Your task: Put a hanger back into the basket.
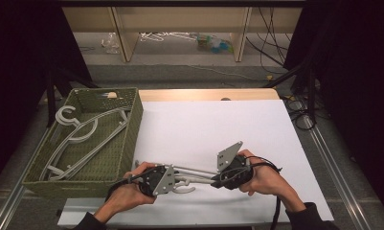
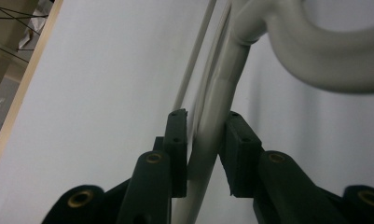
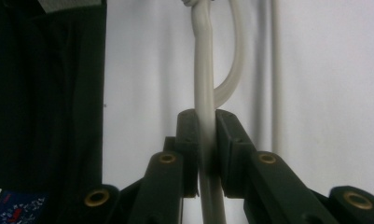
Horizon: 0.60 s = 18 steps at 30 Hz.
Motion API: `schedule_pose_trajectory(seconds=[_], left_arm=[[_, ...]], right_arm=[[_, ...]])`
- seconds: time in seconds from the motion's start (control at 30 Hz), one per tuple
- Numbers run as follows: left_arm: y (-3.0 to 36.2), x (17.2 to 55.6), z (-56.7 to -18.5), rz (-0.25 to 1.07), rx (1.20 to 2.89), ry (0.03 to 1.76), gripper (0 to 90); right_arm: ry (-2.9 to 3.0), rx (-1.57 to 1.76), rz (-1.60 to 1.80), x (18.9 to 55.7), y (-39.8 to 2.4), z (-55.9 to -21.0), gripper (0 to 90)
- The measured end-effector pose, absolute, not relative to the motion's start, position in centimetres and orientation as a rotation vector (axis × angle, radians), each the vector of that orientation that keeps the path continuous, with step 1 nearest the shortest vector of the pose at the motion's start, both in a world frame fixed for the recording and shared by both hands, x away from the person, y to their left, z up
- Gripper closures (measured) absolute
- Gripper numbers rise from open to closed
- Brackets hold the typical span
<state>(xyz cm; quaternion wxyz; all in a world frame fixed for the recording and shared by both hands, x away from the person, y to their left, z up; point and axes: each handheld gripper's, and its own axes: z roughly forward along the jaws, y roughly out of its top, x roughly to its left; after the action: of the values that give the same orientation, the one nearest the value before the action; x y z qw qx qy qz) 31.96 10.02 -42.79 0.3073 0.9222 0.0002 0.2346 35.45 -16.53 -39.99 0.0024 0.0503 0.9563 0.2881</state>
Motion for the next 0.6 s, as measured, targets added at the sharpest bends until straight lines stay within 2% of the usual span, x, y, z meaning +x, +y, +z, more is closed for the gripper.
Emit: schedule_pose_trajectory(seconds=[0.27,0.43,0.6], left_arm=[[9.5,31.4,-41.3,0.561,2.402,0.103,76.5],[9.9,31.7,-41.2,0.43,2.368,0.235,76.7],[10.2,31.9,-41.0,0.326,2.328,0.327,78.4]], right_arm=[[2.958,0.226,0.915,36.0,-17.1,-40.0,75.4],[2.926,0.281,0.949,36.2,-17.3,-39.8,71.9],[2.859,0.421,0.994,36.4,-17.3,-39.7,58.5]])
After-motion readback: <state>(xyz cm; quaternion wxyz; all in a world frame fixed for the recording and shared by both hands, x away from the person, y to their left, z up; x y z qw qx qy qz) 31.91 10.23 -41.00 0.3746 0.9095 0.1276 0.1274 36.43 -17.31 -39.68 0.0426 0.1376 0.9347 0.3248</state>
